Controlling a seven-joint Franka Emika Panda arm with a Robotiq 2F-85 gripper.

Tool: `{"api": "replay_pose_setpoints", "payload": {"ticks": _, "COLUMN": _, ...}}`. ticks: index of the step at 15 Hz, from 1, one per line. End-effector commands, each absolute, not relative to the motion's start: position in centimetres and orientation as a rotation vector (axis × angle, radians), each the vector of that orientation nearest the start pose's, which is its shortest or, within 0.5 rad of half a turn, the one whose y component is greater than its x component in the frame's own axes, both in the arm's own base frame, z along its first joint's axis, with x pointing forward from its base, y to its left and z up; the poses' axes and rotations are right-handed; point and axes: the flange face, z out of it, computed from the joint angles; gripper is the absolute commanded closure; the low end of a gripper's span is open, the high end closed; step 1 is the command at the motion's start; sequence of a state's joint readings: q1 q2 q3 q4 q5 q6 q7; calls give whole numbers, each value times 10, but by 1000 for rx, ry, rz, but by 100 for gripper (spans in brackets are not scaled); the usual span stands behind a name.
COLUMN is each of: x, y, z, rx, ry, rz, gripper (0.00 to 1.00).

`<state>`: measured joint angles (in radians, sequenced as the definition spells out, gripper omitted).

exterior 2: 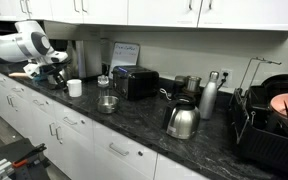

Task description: Pour the contents in the white mug into the silver pot

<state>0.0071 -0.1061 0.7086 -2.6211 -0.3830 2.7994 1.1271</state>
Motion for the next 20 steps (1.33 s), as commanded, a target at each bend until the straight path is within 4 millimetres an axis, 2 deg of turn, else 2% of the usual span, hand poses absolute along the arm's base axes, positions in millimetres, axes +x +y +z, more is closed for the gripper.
{"api": "replay_pose_setpoints", "payload": {"ticks": 1, "x": 335, "y": 306, "z": 297, "rx": -3050, "ry": 98, "rz": -503, "gripper": 91}}
{"api": "replay_pose_setpoints", "payload": {"ticks": 7, "x": 331, "y": 308, "z": 300, "rx": -3048, "ry": 85, "rz": -516, "gripper": 91}}
{"api": "replay_pose_setpoints", "payload": {"ticks": 8, "x": 331, "y": 309, "z": 300, "rx": -3048, "ry": 84, "rz": -516, "gripper": 98}}
{"api": "replay_pose_setpoints", "payload": {"ticks": 14, "x": 342, "y": 310, "z": 295, "rx": -3050, "ry": 85, "rz": -493, "gripper": 98}}
{"api": "replay_pose_setpoints", "payload": {"ticks": 20, "x": 353, "y": 320, "z": 289, "rx": -3057, "ry": 36, "rz": -480, "gripper": 98}}
